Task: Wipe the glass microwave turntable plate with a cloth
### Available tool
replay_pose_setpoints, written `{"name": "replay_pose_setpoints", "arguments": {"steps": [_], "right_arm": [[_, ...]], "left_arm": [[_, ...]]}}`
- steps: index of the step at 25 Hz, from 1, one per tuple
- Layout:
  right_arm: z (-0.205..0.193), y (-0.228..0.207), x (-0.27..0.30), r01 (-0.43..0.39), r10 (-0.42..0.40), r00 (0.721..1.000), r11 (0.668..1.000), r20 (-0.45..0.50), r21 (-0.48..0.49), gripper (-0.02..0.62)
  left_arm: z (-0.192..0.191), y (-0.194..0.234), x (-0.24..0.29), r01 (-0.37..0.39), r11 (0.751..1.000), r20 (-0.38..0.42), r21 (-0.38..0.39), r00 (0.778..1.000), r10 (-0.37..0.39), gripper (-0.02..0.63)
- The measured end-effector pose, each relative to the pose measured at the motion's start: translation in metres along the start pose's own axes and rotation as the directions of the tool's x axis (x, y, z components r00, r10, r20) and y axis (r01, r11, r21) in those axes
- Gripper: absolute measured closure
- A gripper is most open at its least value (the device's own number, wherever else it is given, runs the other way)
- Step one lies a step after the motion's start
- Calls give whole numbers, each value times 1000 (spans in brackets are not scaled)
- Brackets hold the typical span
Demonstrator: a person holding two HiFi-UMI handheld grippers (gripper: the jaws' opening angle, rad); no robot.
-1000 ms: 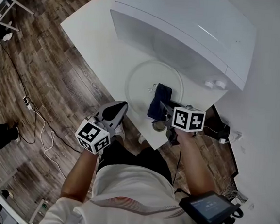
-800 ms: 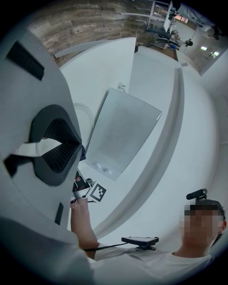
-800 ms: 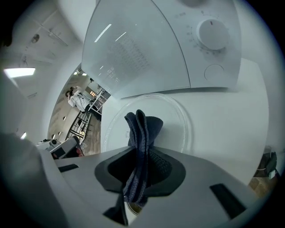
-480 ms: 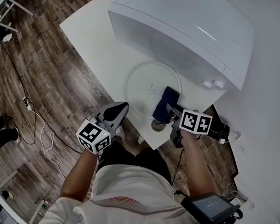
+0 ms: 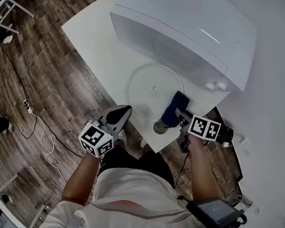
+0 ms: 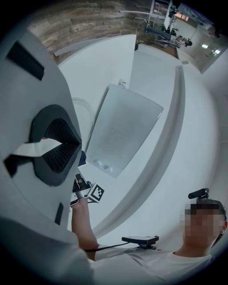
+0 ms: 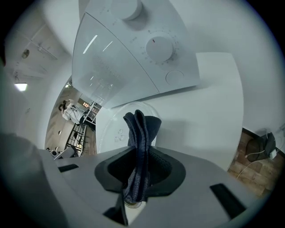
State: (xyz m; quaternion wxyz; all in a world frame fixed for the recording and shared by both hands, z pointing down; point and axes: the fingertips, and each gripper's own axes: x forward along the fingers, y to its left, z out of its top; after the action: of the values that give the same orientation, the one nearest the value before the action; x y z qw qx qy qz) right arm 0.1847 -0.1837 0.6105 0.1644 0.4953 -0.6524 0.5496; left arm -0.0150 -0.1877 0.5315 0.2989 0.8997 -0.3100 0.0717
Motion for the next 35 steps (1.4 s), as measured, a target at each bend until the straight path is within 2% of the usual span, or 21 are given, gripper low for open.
{"name": "replay_pose_setpoints", "arguments": {"steps": [8,13,16,18,20,22,24,27,29,32,35], "right_arm": [[-1,-15,-9,37,-37,999,999,14,-5,529],[-3,-15,-11,32,-32,999,999,30,1,529],[1,-1,-17,11,-7,998,998,64,-56,529],[6,16,-25,-38,50,992,994,119,-106,529],[16,41,-38,-99,131,971,982,202,-162,529],[24,68,-53,-142,207,938,961,279,-236,529],[27,90,-68,-138,250,910,934,330,-328,529],[26,120,-89,-77,264,881,899,394,-430,529],[27,136,-105,-37,258,859,893,443,-448,529],[28,156,-134,2,249,817,901,520,-435,529],[30,174,-165,29,254,753,909,606,-416,529]], "left_arm": [[0,-5,1,6,1000,-4,12,1000,-6,597],[1,-7,-1,5,1000,-7,21,1000,-5,597],[4,-9,-3,5,1000,-2,30,1000,-5,597],[9,-11,-5,3,999,8,40,1000,-4,597],[20,-12,-10,2,998,27,55,1000,-3,597],[33,-14,-16,3,997,52,72,999,-7,597],[45,-19,-23,9,995,71,96,997,-16,597],[52,-26,-37,21,989,64,148,997,-31,597],[54,-30,-45,38,982,46,186,998,-47,597],[66,-36,-59,69,975,47,212,996,-81,597],[83,-45,-75,97,968,66,233,991,-116,597]]}}
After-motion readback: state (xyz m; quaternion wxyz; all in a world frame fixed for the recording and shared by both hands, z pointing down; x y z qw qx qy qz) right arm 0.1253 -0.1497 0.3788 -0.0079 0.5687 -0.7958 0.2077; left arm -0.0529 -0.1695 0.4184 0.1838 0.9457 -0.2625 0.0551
